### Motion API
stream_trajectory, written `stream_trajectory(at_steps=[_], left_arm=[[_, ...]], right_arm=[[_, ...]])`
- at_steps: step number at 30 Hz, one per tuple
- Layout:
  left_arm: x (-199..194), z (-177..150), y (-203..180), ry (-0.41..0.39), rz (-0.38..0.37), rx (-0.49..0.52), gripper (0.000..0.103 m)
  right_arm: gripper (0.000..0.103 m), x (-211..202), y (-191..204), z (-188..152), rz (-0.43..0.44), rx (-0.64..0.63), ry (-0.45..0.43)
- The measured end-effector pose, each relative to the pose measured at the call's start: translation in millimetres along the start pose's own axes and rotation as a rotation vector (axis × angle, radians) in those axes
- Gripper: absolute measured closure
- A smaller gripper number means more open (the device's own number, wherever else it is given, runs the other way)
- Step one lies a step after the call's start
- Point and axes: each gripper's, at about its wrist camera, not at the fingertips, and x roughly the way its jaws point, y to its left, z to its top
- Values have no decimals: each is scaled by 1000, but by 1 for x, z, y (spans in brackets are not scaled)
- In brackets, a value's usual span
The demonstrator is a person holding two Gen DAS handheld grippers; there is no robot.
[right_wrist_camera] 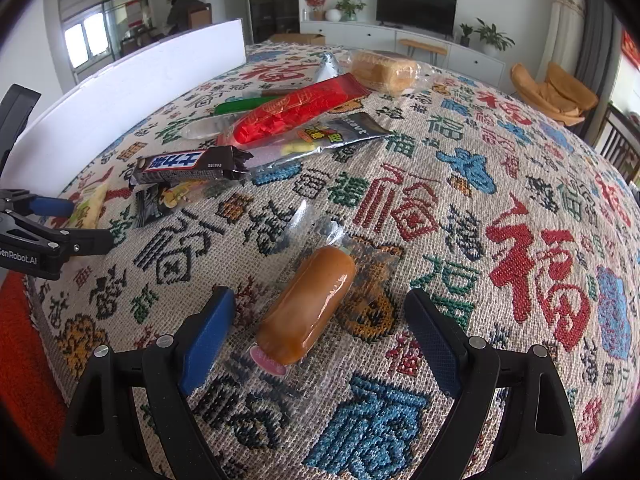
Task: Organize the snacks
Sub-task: 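Grasp the cream bar pack with the left tool while the right tool grasps the wrapped sausage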
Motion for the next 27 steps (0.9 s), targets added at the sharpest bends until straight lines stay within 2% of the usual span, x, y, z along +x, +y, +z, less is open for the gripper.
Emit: stream_trajectory(at_steps=[27], left_arm=[[0,0,0,-2,2,-5,0]], right_arm=[[14,0,-1,1,-2,7,-2]])
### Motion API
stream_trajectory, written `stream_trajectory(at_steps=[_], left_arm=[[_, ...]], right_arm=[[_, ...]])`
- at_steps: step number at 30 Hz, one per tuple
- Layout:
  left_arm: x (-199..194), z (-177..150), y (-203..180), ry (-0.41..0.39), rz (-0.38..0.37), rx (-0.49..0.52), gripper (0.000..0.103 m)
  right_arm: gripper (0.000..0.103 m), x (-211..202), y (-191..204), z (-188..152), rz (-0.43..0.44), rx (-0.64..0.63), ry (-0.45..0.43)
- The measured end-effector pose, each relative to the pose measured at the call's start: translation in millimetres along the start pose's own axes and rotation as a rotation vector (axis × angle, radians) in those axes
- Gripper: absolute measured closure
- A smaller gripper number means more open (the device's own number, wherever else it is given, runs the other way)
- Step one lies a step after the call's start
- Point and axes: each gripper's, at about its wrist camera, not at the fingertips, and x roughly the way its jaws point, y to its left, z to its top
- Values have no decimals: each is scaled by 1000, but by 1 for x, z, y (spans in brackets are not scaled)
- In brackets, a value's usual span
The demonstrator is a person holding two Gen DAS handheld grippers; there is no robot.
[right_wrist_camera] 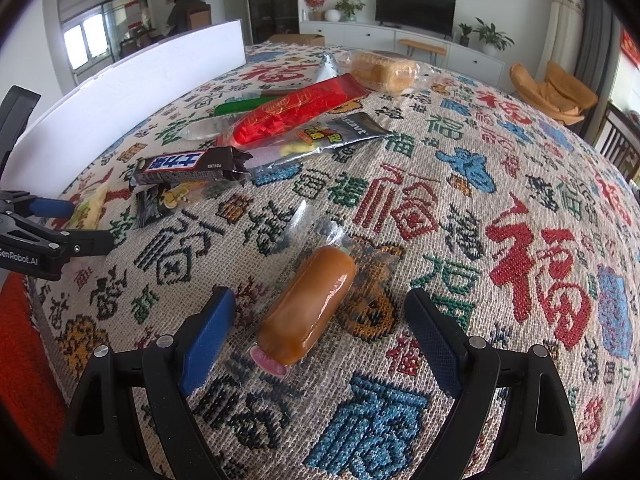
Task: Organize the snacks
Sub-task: 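Grasp the cream bar pack with the left tool while the right tool grasps the wrapped sausage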
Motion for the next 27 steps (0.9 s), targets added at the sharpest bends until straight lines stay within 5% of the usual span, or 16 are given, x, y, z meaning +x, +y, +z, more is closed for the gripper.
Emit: stream_trajectory(at_steps=[9,14,19,22,27], left_arm=[[0,1,1,-2,4,-17,0],[-5,8,16,112,-60,1,0],[-31,0,46,53,-103,-92,2],[-32,3,35,37,-76,-94,16],[-23,3,6,-15,79,-72,28]], right_arm=[[14,0,0,0,-4,1,0],[14,-1,0,0,0,0,3],[15,-3,-22,15,137,91,140],[16,0,-36,27,214,191,235],[17,9,-11,32,174,112,304]])
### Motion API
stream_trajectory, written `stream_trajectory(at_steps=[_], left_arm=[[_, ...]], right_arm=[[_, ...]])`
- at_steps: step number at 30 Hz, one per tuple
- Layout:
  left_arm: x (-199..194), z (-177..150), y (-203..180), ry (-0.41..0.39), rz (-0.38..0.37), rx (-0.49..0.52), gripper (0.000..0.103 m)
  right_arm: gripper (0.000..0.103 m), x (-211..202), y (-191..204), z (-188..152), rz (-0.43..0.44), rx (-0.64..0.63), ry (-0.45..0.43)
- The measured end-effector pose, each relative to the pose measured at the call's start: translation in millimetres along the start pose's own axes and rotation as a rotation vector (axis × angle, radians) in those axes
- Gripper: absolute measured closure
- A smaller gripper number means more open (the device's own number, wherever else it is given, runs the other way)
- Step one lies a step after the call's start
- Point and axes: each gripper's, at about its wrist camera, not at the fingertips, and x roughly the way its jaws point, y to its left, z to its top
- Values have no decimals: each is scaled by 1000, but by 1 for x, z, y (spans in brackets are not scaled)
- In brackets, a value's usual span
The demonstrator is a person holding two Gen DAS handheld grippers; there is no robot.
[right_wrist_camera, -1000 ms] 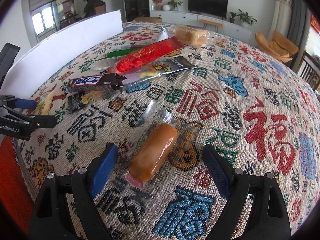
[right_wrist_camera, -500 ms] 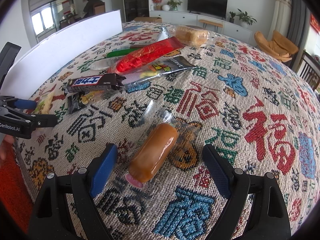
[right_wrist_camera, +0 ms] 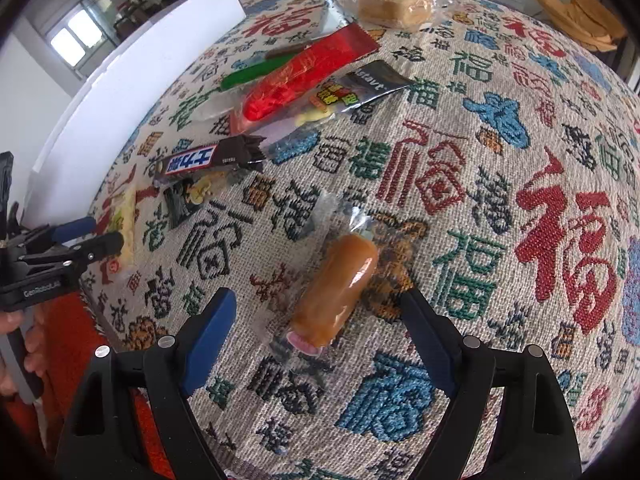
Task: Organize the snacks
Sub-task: 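Grasp the cream bar pack with the left tool while the right tool grasps the wrapped sausage, then lift both snacks over the white box and release them inside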
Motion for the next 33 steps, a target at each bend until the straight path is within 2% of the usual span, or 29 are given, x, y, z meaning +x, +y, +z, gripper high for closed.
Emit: stream_trajectory(at_steps=[2,4,5,6,10,12,15,18,20,23,26,29,32,33], left_arm=[[2,-2,-6,-24,30,9,40],[7,-4,-10,-28,31,31,66],[6,-6,-9,-38,19,35,67],[6,-6,-6,-42,-5,31,74],[-2,-9,13,-70,-177,-25,74],[-7,-8,18,-90,-218,-54,74],[-18,-6,28,-123,-291,-103,74],[-40,-2,36,-165,-347,-137,74],[-59,3,44,-200,-382,-159,74],[-93,18,70,-260,-418,-204,74],[-121,37,113,-321,-389,-258,74],[-140,58,162,-359,-279,-295,74],[-142,76,204,-340,-147,-310,74],[-142,81,215,-329,-90,-321,74]], right_arm=[[19,3,10,-1,-39,-16,-13],[32,7,18,0,-109,-40,-37],[48,8,21,1,-163,-59,-50],[52,9,20,3,-179,-64,-57],[59,1,7,1,-126,-34,-59],[59,-5,-3,-1,-72,6,-62],[59,-14,-24,-3,89,122,-71],[59,-22,-33,1,187,206,-68],[59,-31,-30,9,241,216,-75],[59,-49,-7,35,296,167,-104],[59,-68,35,75,377,93,-138],[58,-88,101,116,448,-13,-195],[56,-98,178,159,484,-130,-256],[48,-98,200,172,497,-158,-265]])
